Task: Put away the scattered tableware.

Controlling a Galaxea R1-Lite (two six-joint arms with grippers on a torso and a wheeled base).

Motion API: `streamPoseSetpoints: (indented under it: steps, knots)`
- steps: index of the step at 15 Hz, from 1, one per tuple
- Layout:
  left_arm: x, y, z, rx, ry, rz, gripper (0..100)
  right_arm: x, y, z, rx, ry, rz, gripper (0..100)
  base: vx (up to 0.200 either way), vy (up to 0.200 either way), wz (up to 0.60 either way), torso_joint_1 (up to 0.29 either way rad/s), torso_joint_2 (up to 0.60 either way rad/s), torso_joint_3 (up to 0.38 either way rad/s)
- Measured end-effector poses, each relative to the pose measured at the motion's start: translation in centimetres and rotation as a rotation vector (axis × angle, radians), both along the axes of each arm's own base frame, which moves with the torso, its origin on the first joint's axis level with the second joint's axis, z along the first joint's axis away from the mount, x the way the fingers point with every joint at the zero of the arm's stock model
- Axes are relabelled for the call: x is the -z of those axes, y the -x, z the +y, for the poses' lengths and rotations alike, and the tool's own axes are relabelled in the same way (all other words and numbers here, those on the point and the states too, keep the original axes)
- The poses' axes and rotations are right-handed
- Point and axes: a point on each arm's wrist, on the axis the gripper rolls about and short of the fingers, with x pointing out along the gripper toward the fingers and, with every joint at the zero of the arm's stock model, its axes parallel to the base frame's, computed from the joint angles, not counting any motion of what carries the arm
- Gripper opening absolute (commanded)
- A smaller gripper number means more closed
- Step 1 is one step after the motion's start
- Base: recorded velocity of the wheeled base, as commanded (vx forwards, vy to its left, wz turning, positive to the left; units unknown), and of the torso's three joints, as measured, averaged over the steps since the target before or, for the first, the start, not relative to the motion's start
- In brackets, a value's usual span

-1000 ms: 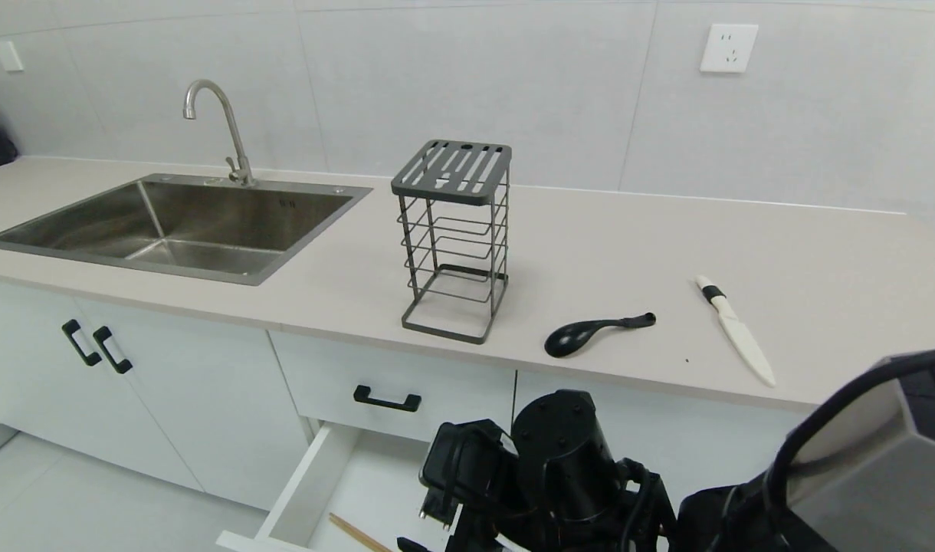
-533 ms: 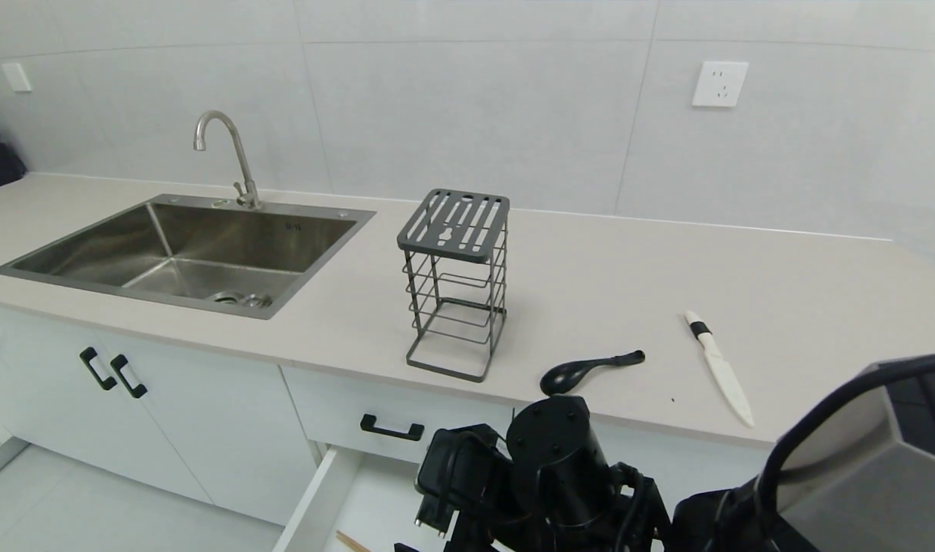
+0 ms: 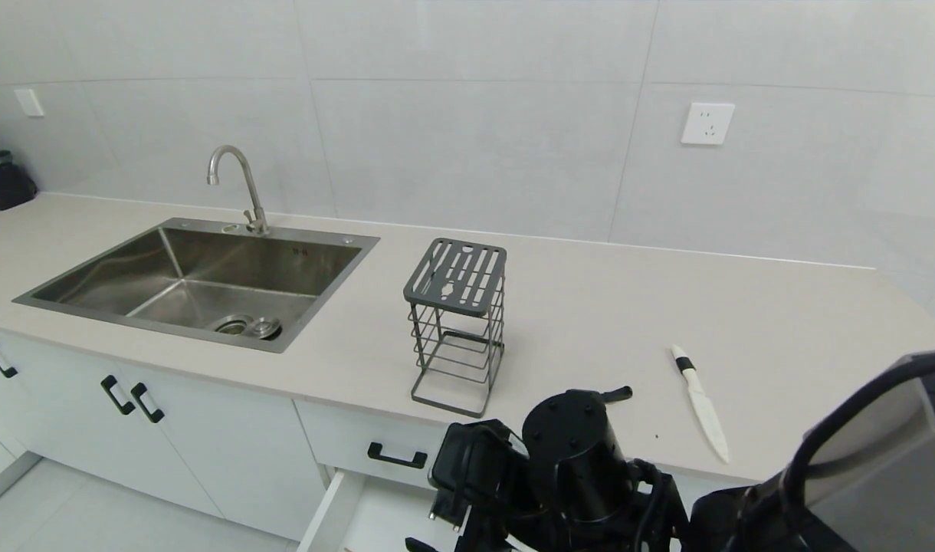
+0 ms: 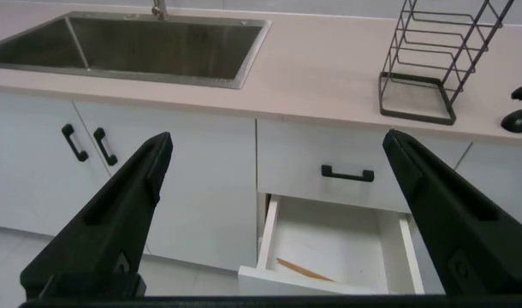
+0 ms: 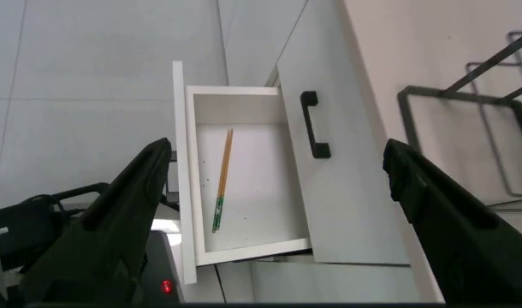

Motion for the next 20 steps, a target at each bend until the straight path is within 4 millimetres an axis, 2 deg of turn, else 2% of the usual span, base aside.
streamPoseSetpoints:
  steps: [3,7,13,16,20]
  knots:
    - [0.0,0.0,0.0,0.000,0.000,-0.001,100,-0.7,-0.4,-2.0,0.043,0.003,0.020,100,0.000,0.000,0.00,0.131,-0.26,-0.124]
    - [0.0,0.0,0.0,0.000,0.000,0.000,100,-0.8,-1.6,-6.7,0.150,0.061,0.123,100,0.000,0.000,0.00,0.008,-0.01,-0.005]
    - [0.0,0.0,0.0,0.000,0.000,0.000,100,-2.0,-3.0,-11.2,0.268,0.026,0.125,100,0.000,0.000,0.00,0.000,0.00,0.000]
    - [0.0,0.0,0.0,0.000,0.000,0.000,100,-2.2,-3.6,-14.5,0.343,0.030,0.122,100,0.000,0.000,0.00,0.000,0.00,0.000]
    - [0.0,0.0,0.0,0.000,0.000,0.000,100,-2.7,-5.9,-17.4,0.424,0.003,0.096,100,0.000,0.000,0.00,0.000,0.00,0.000]
